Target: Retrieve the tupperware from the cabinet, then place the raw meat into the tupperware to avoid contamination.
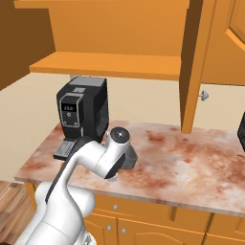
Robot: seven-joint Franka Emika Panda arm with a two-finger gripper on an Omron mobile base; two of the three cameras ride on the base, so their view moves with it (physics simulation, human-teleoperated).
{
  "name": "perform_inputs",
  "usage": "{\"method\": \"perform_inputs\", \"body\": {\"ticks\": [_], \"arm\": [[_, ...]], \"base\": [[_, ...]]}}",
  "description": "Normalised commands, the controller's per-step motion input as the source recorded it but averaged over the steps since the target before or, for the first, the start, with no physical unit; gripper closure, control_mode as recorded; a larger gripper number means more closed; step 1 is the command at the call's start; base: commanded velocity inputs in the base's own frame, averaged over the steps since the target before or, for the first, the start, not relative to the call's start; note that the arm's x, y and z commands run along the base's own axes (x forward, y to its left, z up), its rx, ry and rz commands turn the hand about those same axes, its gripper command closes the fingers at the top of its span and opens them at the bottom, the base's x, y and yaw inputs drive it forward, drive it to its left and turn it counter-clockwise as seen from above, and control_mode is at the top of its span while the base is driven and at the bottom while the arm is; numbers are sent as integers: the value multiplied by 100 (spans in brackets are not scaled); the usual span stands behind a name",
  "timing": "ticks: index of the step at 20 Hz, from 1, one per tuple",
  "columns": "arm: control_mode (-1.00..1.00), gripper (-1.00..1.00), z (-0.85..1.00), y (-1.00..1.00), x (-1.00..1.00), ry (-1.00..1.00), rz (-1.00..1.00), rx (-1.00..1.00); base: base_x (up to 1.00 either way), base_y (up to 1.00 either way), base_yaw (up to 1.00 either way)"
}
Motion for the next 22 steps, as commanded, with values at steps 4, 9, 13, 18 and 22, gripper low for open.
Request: {"method": "perform_inputs", "body": {"ticks": [4,9,13,18,22], "arm": [[-100,100,-29,0,14,0,0,-4],[-100,100,-28,0,15,0,0,-4],[-100,100,-24,0,13,-1,0,-2],[-100,100,-23,0,13,-1,0,-3],[-100,100,-17,0,14,0,0,-2]], "base": [[0,0,0],[0,0,0],[0,0,0],[0,0,0],[0,0,0]]}}
